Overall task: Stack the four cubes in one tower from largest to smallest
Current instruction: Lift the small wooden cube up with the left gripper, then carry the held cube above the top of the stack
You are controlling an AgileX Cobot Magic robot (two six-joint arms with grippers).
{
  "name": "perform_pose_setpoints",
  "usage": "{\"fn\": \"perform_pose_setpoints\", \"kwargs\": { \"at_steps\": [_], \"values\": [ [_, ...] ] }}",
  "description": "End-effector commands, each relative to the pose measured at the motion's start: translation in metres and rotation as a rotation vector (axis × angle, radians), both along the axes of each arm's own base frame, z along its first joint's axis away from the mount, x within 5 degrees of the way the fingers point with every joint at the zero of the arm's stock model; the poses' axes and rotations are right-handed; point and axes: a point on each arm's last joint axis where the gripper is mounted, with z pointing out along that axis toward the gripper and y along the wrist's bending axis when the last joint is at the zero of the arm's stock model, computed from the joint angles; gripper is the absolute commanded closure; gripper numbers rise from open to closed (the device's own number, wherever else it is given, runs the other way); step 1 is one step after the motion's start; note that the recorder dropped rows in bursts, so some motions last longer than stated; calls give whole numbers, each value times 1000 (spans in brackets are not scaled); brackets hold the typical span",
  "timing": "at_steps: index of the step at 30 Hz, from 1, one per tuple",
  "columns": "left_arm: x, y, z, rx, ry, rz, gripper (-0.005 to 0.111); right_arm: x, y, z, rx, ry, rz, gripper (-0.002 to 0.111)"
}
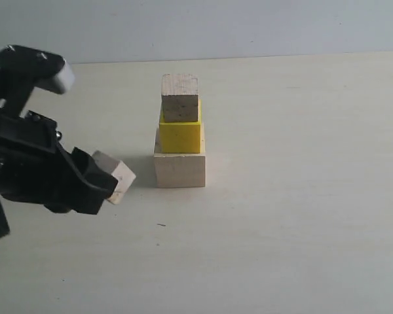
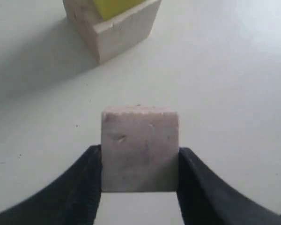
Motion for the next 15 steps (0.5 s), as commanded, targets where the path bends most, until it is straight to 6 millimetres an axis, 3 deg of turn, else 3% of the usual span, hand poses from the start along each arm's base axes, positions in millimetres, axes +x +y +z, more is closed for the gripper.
{"fn": "perform_pose_setpoints", "kwargs": {
  "at_steps": [1,8,15],
  "values": [
    [-7,5,37,-94,-68,18,107,-1,-1,3,9,-16,7,108],
    [6,-6,96,-179,-98,85,107,-2,0,3,14,-10,9,108],
    [43,-36,106,-86,20,158,107,-2,0,3,15,-9,9,108]
  ]
}}
